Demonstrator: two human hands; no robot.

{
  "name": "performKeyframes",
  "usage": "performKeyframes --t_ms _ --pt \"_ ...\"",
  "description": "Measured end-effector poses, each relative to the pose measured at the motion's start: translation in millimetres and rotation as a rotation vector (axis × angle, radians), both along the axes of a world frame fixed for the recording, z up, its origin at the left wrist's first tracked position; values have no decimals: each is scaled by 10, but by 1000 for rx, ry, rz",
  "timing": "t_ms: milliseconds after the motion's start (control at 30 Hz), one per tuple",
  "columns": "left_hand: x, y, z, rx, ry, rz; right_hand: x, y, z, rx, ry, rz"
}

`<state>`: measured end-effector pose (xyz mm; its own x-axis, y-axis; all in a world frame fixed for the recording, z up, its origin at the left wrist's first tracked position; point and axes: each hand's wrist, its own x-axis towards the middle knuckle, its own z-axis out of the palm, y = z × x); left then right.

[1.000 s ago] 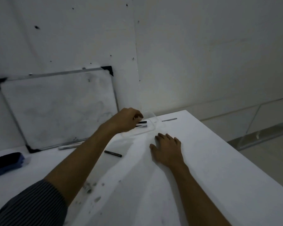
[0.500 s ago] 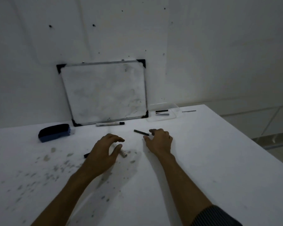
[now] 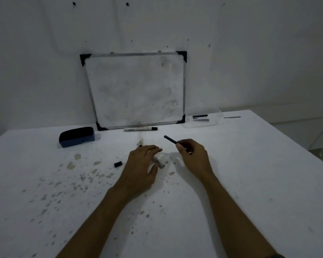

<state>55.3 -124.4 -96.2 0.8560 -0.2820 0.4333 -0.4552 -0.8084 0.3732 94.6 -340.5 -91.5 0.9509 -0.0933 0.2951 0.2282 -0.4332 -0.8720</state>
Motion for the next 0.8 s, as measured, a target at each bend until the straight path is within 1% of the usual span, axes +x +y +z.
performKeyframes --t_ms 167,267,300,367,433,500,567,700,733,800 --pt "354 75 142 220 24 -108 69 -34 61 120 -20 80" --pt "451 68 239 196 3 -96 99 -41 83 217 -6 108" --pt "465 61 292 146 -26 -91 115 -44 100 266 10 106" --pt "449 52 442 -66 -64 -78 143 -50 133 397 56 102" --pt "342 36 617 -350 26 -46 157 -27 150 603 141 131" --pt "216 26 720 -564 193 -40 155 43 152 814 239 187" --pt "114 64 658 -654 288 -41 137 147 144 952 318 240" --pt "-4 247 325 -787 382 17 92 317 112 1122 396 337" --pt "-16 275 265 -819 408 29 87 330 109 1129 398 343" --pt "-19 313 202 -868 436 35 84 347 109 1071 384 334"
